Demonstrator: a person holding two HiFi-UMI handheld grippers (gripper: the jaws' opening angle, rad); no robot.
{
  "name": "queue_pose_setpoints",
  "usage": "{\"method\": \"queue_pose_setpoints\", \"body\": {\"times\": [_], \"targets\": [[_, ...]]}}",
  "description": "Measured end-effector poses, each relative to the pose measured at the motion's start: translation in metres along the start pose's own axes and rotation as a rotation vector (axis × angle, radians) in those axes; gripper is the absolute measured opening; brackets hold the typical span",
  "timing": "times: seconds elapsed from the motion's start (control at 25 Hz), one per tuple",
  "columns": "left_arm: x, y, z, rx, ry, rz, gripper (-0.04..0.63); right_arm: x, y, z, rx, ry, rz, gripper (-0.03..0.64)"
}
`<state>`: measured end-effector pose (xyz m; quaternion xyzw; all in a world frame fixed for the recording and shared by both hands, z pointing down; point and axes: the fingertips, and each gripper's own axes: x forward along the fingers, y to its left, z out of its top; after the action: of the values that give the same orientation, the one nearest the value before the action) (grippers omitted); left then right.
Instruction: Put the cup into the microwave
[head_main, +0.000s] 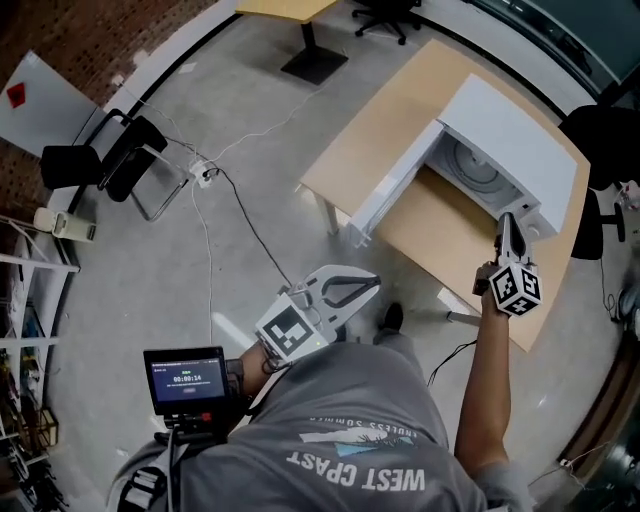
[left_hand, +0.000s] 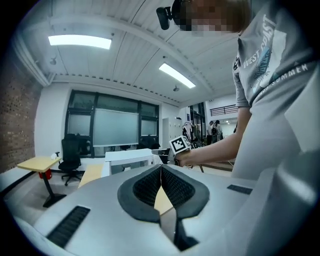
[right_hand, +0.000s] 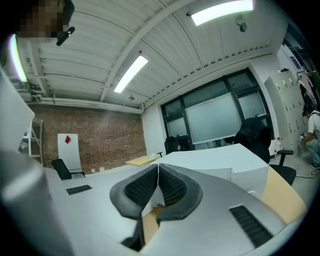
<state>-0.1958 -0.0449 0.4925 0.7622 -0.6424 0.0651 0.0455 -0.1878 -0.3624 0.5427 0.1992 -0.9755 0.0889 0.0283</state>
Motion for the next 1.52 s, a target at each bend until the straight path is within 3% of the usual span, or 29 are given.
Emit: {"method": "queue_pose_setpoints", "body": {"times": [0.24, 0.6, 0.76, 1.12, 1.4, 1.52], "targets": [[-0.038, -0.013, 0.016, 0.018, -0.053, -0.081, 0.021, -0.088, 0.094, 0.07, -0.058, -0.075, 0.124, 0.018], [-0.013, -0.056, 0.005, 0.07, -0.046, -0.238, 0.021, -0.226, 0.145, 0.119, -0.142, -0.103, 0.222, 0.02], [-0.006, -0.093, 0.002, 0.028, -0.009, -0.277, 0.021, -0.289, 0.156, 0.132, -0.154, -0.109, 0.249, 0.02], [0.017, -0.253, 0.023, 0.098, -0.007, -0.478, 0.021, -0.472, 0.153, 0.134, -0.219, -0.154, 0.111, 0.018], [-0.024, -0.409, 0.038, 0.123, -0.027, -0.596, 0.021, -0.642, 0.165, 0.115, -0.237, -0.117, -0.032, 0.018], [-0.05, -0.462, 0.025, 0.154, -0.021, -0.626, 0.021, -0.707, 0.177, 0.108, -0.226, -0.129, -0.067, 0.018]]}}
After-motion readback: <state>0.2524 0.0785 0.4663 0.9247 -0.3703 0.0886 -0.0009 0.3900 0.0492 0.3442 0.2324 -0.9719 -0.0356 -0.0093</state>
